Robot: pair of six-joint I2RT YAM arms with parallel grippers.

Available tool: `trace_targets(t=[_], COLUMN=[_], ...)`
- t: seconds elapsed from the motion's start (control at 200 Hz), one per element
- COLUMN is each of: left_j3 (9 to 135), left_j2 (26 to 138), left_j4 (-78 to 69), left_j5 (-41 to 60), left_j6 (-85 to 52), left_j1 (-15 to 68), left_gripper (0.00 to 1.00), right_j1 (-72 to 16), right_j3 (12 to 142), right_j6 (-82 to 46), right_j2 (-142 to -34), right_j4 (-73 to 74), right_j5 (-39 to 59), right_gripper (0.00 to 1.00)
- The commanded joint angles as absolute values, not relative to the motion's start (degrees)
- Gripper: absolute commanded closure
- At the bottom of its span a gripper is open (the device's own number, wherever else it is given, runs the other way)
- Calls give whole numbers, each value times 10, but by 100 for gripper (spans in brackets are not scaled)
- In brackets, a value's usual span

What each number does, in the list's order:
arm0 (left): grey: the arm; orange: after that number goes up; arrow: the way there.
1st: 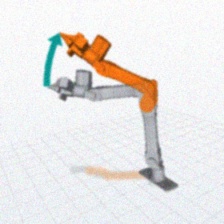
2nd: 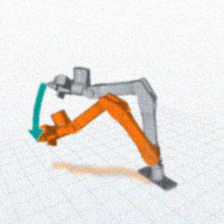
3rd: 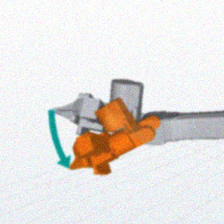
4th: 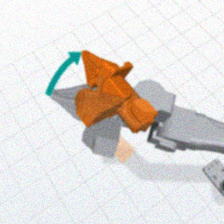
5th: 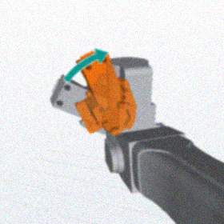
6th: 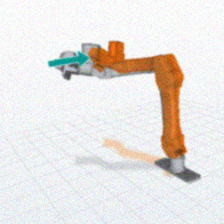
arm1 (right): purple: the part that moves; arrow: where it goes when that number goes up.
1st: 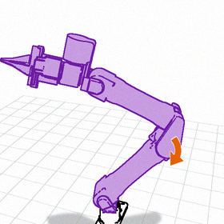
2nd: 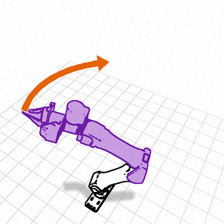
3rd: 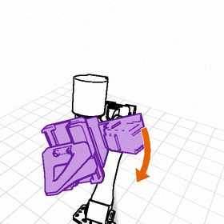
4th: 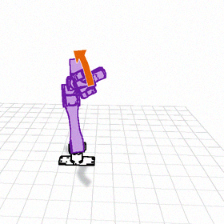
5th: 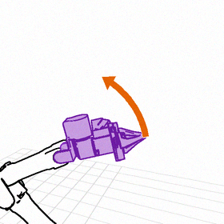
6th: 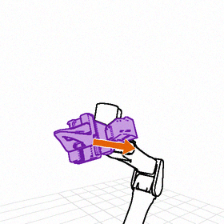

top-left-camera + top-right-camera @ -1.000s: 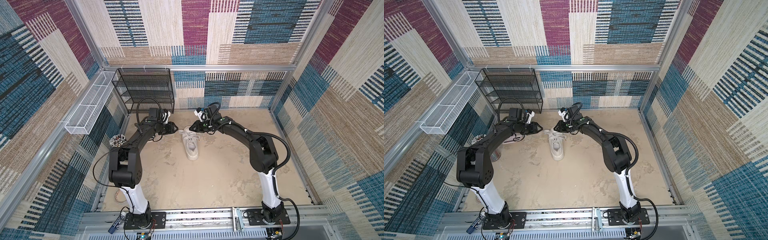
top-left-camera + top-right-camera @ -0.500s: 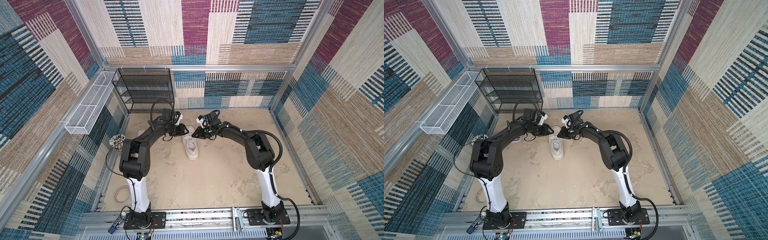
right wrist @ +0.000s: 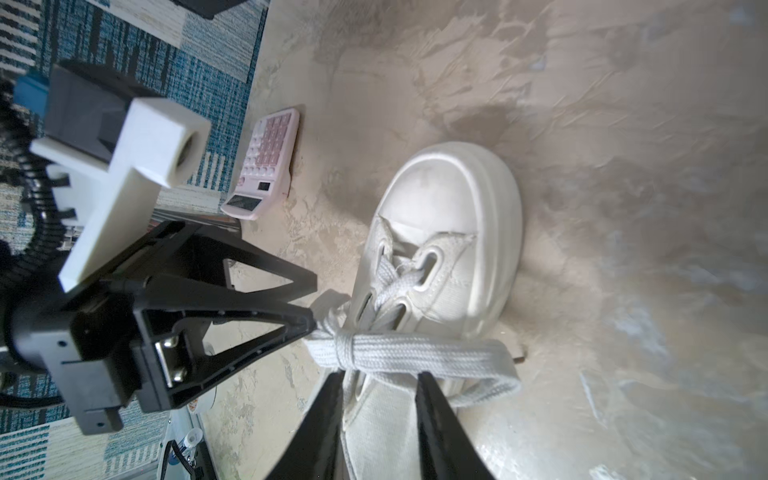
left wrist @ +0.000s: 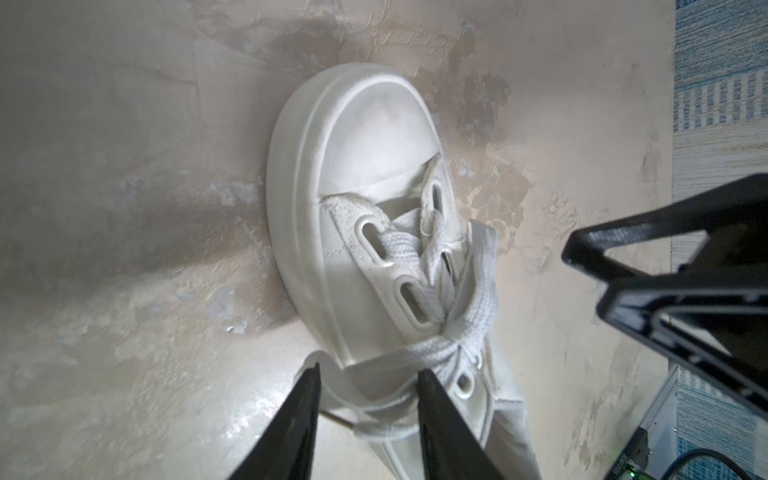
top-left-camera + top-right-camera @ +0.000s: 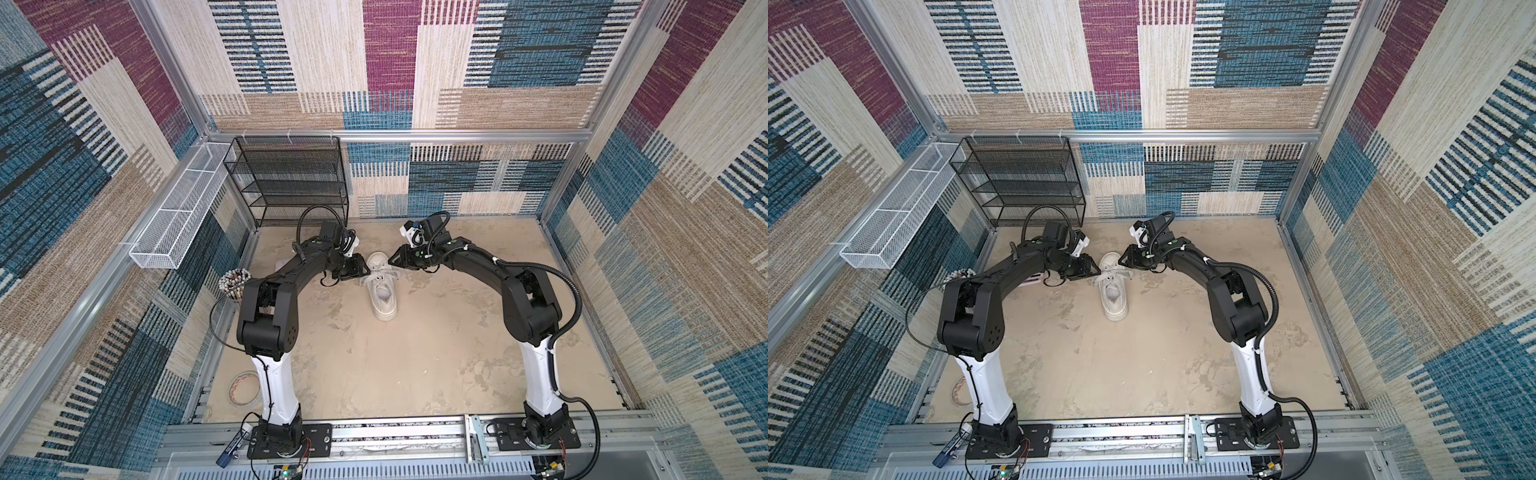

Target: Tie the shoes

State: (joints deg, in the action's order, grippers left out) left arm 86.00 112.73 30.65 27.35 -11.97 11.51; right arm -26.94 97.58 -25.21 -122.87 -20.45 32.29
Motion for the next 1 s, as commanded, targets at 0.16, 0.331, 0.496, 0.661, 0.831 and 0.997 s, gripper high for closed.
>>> trace_targets(t=[0.16,0.331,0.496,0.661,0.831,0.997], left_j3=[879,954,960,950,942,936], left_j2=[1076,1114,1117,1115,1109,1106], left_j4=[310,378,378,376,372,371], left_j5=[250,237,244,241,236,232], left_j6=[-82,-52,-58,-59,-59,-59], left_j1=[126,137,142,145,145,144], left_gripper=[50,50,50,50,50,50], right_j1=[-243,-241,-241,-241,-241,-242], right_j3=[886,872,906,939,967,1007], right_j6=[-264,-252,-256,-256,-261,-264], right_j2=[-1193,-1210,-1246,-1275,-1300,-1324], right_j4=[-185,-185,-184,-179,-172,-175], right_j5=[294,302,320,336,357,369], right_gripper=[67,68,68,68,69,75])
